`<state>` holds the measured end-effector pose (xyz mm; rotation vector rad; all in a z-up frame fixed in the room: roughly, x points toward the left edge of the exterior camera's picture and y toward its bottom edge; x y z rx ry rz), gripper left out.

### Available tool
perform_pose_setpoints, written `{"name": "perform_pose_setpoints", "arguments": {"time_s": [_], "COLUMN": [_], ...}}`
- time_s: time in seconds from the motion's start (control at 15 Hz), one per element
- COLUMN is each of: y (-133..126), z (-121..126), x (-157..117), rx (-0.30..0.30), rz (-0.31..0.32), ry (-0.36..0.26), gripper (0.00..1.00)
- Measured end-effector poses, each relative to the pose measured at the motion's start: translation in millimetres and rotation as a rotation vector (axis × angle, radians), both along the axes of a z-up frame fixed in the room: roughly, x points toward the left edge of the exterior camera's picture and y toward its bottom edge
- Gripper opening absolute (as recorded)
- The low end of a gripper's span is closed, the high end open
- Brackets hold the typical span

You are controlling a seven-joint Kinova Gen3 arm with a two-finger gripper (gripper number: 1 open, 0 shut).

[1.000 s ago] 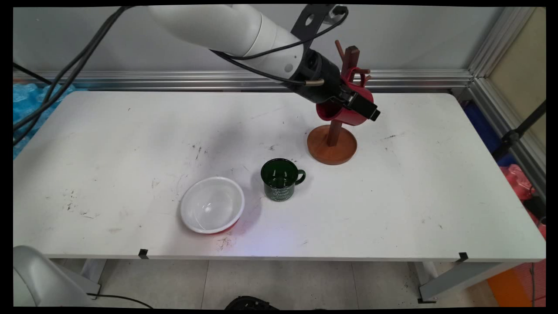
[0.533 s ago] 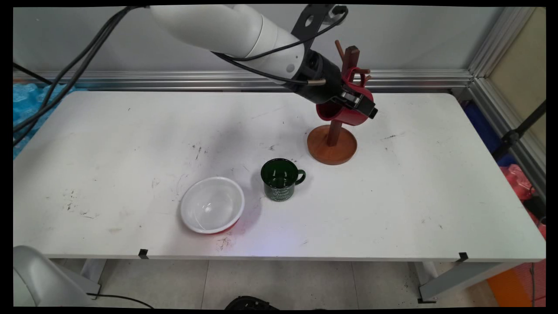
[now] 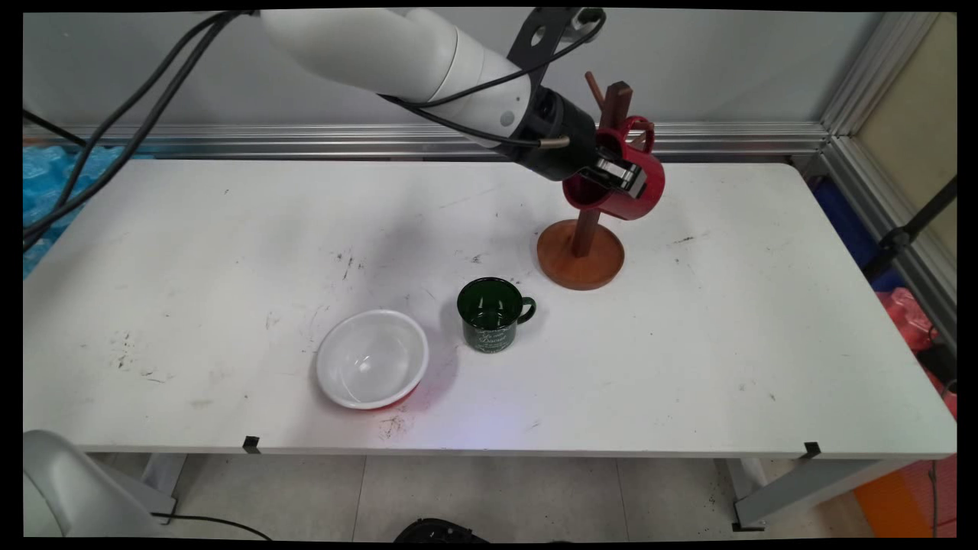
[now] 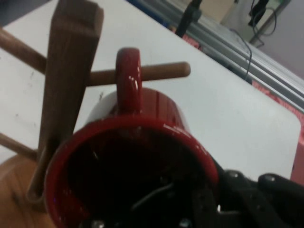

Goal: Place the picked object on the table

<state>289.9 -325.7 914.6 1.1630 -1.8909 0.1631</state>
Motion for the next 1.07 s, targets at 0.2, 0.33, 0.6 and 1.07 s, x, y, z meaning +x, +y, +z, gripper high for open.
{"name": "perform_pose_setpoints", "arguments": {"time_s": [0.2, 0.33, 0.6, 1.07], "y": [2.0, 3.0, 5.8, 11.5], "z": [0.4, 1.1, 4.7, 11.2], "x": [1.2, 1.8, 1.6, 0.6], "rx": [0.001, -0.001, -0.007, -0.017], "rz": [0.001, 0.000, -0.008, -0.026], "ry": [0.002, 0.004, 0.009, 0.018], "gripper": [0.00, 0.00, 0.00, 0.00]}}
